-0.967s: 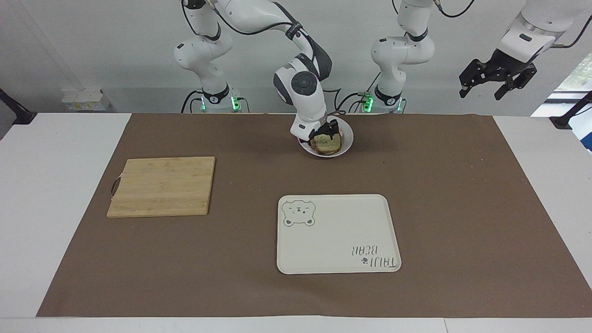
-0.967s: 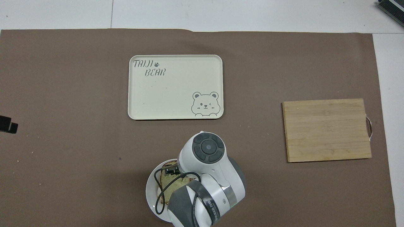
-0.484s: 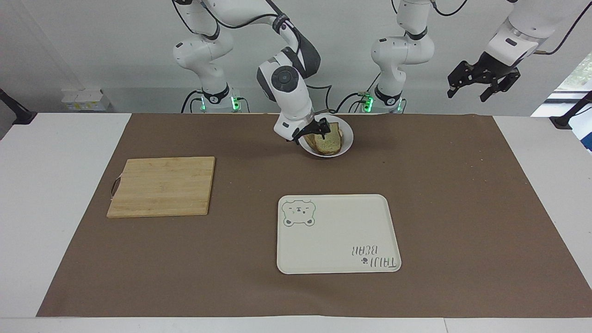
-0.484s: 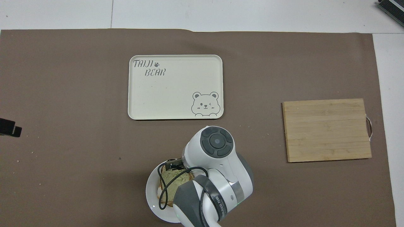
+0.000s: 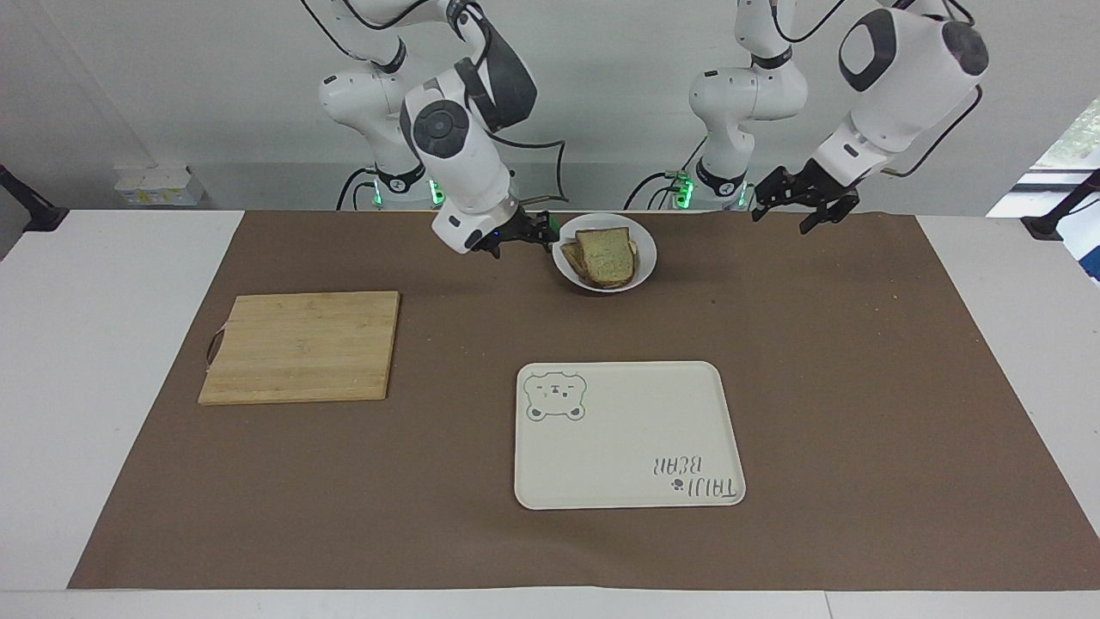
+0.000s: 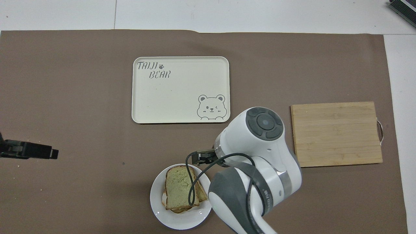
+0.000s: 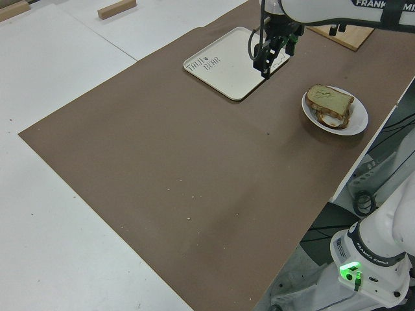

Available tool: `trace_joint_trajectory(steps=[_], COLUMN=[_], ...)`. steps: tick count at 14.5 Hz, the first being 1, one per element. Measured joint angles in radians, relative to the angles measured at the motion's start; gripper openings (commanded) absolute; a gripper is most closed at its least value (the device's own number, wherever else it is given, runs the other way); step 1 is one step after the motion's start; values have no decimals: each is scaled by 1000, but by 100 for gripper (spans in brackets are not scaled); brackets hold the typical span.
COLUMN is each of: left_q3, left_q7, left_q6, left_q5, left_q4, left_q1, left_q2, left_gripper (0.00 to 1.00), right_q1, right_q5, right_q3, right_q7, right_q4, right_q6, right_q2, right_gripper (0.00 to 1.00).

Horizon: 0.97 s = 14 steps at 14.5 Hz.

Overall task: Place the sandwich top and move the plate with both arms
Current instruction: 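Withdraw the right gripper while the left gripper reaches toward the plate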

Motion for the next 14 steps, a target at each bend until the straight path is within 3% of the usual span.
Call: trace_joint_trajectory(steps=[5,8,14], left_q3=[7,11,17], left_q7=[176,337,604], left_q6=[137,214,247], left_q5=[-249,-403,-623], left_q4=[-209,-350,-545], left_q1=[-18,-18,20], left_q2=[-14,-14,-12], left_gripper=[100,86,76], right_q1=[-107,-170,-264], right_q5=[0,0,-7], right_q3=[-2,-3,-4], right_q7=[-1,-1,-17], right_q4=[40,51,52], right_q6=[-39,-39,-39], right_q2=[-15,-23,-24], right_gripper=[100,100,100])
